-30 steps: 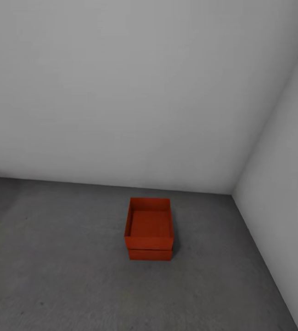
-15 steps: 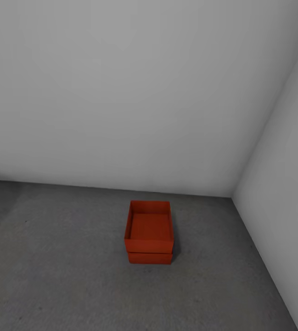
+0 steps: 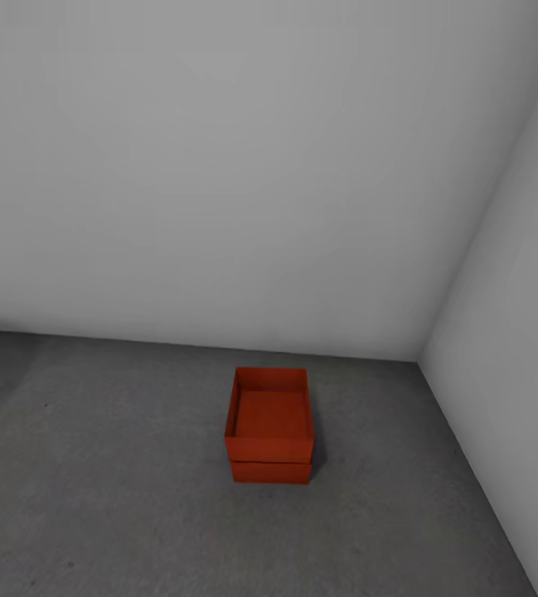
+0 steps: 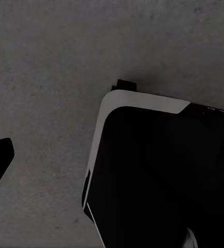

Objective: Move the two storage containers from the living room to the garage. In the garage, place one container on the floor and stack the other container on top of it (either order is fine).

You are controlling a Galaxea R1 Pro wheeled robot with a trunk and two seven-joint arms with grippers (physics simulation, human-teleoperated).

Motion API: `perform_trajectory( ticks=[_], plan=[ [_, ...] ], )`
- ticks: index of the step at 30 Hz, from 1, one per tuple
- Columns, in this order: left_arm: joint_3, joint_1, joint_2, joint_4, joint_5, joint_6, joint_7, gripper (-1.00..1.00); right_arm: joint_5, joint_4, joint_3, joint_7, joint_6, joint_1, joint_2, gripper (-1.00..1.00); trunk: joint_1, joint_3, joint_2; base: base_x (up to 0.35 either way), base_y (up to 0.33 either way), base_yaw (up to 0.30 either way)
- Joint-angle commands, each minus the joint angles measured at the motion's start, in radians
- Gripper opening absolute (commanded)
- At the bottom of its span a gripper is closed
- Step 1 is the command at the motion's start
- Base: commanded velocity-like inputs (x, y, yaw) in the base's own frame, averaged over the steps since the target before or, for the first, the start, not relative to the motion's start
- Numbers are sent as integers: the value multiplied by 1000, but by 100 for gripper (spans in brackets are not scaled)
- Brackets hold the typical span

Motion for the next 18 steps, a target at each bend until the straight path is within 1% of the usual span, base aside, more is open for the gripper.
perform_trajectory(
  ticks=[1, 18],
  plan=[
    [-8, -1, 0, 0, 7, -3, 3, 100, 4, 3, 1, -1, -6, -2, 0, 100, 1, 0, -2, 0, 0, 0],
    [-8, -1, 0, 0, 7, -3, 3, 100, 3, 3, 1, 0, -6, -2, 0, 100, 1, 27, -2, 0, 0, 0]
  ],
)
